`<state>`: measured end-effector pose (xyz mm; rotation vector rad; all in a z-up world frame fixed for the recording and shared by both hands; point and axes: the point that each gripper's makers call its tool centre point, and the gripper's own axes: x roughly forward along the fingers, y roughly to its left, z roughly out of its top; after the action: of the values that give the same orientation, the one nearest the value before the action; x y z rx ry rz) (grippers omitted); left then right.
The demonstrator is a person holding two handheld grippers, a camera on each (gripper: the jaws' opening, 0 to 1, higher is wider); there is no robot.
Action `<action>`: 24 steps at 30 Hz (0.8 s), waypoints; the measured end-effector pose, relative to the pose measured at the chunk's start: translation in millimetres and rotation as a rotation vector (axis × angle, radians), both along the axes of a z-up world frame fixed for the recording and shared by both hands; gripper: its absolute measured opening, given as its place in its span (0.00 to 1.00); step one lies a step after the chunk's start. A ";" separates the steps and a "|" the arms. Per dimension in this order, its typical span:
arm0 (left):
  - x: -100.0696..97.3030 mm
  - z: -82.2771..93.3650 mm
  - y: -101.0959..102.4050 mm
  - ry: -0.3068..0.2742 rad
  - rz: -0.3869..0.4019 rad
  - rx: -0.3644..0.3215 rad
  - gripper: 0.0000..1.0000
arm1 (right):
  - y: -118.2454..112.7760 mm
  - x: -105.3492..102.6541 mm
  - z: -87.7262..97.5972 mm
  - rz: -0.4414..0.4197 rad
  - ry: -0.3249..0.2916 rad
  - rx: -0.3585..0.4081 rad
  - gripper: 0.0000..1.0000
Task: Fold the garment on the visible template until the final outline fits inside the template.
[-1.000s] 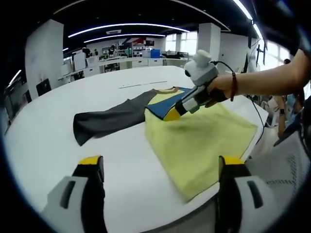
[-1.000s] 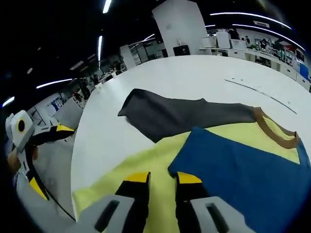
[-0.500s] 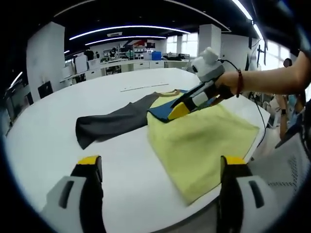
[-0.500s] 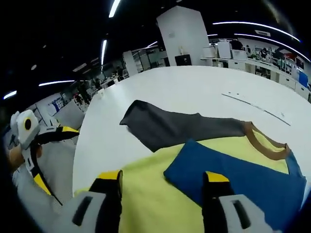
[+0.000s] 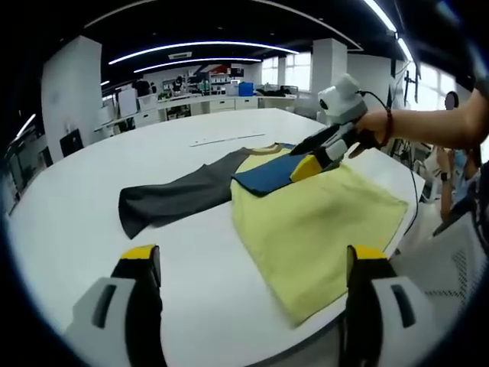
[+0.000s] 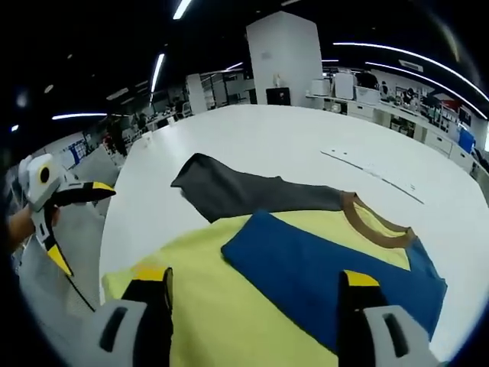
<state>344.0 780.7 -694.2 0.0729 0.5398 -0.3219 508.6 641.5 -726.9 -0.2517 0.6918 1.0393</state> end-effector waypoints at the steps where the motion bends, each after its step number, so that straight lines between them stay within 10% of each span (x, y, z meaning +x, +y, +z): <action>1: 0.0 0.1 -0.3 0.000 -0.001 0.000 0.99 | -5.7 1.3 0.0 -0.010 0.002 -0.003 0.90; 24: 2.5 3.7 -7.0 -0.006 -0.024 0.003 0.99 | -128.5 23.9 12.2 -0.197 -0.058 -0.033 0.85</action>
<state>346.5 773.6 -690.5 0.0829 0.5340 -0.3446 532.4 512.9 -714.7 -0.2360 0.6680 0.8302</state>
